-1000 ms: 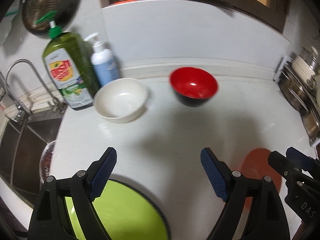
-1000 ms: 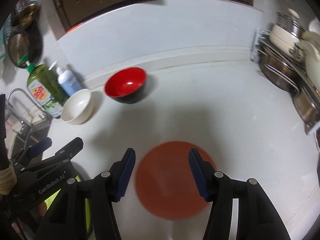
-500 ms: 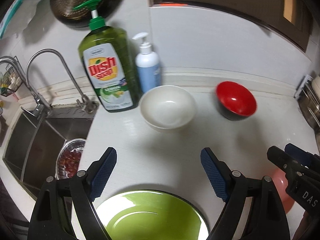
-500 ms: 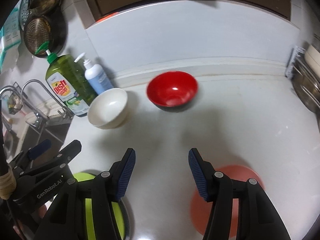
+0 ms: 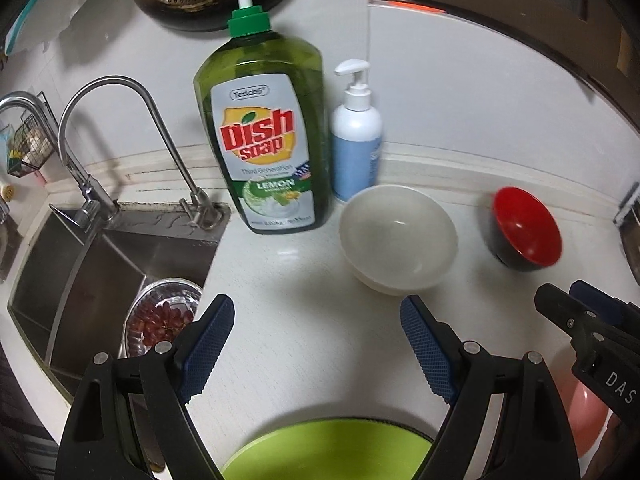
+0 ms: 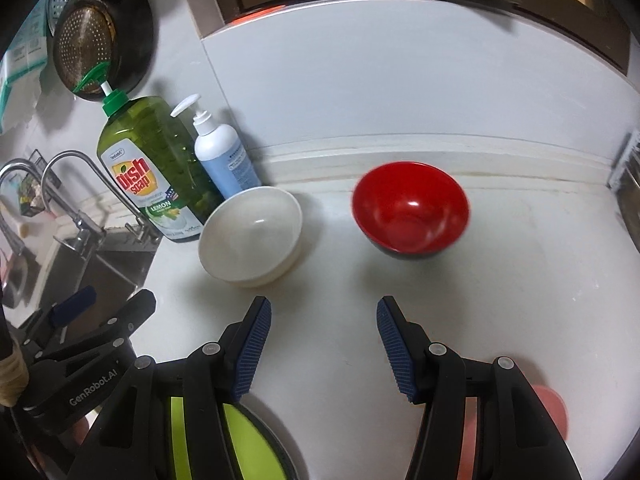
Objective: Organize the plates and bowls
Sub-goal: 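Move both grippers to the cream-white bowl beside the dish soap bottle, then close both grippers on the cream-white bowl rim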
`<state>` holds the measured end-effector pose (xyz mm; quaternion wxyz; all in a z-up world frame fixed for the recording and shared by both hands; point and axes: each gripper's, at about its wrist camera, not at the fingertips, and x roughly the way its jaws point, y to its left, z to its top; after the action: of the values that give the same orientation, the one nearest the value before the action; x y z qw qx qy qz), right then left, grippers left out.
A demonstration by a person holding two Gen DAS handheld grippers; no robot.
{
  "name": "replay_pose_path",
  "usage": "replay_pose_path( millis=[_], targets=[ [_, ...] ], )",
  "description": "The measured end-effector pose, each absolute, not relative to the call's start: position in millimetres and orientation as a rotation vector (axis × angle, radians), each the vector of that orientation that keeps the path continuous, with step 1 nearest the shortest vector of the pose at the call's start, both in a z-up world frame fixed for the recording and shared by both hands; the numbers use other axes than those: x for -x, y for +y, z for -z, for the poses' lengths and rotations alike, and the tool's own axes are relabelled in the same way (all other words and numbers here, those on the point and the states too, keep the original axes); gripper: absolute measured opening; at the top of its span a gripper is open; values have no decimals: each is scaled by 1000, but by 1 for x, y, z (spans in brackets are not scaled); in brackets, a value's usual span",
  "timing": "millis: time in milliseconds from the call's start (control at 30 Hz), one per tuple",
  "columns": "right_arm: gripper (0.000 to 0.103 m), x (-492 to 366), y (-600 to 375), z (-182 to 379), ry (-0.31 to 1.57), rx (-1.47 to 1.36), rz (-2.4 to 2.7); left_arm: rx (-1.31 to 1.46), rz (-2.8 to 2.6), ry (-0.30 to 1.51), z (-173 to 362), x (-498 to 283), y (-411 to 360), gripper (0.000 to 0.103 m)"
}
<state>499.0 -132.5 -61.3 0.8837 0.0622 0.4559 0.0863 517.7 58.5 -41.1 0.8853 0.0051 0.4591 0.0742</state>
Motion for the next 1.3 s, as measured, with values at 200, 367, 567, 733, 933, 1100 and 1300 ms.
replay_pose_path(
  millis=[200,367,567,733,933,1100,1300],
  targets=[
    [56,-528,-119,70,976,-144,-202,31,-155,969,50,-544,74,81],
    [56,-550,-109,79,977,-170,-215,39,-154,963,61,-563,80,79],
    [55,-571,-95,90,987,-175,-231,4,-132,970,75,-584,80,74],
    [50,-586,-91,105,1022,-196,-227,13,-83,1019,88,-598,78,64],
    [38,-598,-92,124,1067,-217,-211,15,-56,1065,106,-613,71,50],
    [34,-607,-91,135,1094,-239,-218,0,-20,1077,115,-621,64,38],
    [23,-615,-90,143,1112,-240,-212,-8,-17,1092,122,-632,63,27]
  ],
)
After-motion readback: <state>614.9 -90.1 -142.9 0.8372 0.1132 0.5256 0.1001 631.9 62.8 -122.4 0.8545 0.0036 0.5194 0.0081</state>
